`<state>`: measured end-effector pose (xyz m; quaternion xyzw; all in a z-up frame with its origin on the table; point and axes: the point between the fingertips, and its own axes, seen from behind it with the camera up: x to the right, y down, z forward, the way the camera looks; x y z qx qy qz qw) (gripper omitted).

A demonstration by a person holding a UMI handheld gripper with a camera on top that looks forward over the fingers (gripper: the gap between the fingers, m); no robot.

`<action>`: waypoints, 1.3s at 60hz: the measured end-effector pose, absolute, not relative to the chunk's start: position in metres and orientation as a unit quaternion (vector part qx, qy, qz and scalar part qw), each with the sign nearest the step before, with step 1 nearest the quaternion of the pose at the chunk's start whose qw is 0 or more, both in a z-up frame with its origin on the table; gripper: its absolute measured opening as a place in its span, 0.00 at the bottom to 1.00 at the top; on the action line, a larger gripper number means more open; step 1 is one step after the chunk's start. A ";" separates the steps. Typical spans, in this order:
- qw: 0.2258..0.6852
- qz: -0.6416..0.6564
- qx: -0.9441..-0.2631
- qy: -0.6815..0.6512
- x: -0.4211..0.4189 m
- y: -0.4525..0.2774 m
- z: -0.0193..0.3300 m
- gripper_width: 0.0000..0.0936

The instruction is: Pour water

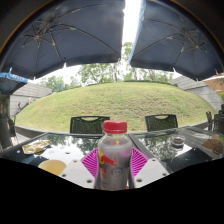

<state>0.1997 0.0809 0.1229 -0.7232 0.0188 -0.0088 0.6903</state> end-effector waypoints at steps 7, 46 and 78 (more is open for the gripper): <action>0.682 0.007 -0.731 0.006 0.203 0.083 0.110 0.40; 0.647 -0.024 -0.762 0.014 0.188 -0.021 0.125 0.88; 0.605 0.004 -0.793 -0.066 0.100 -0.190 0.076 0.88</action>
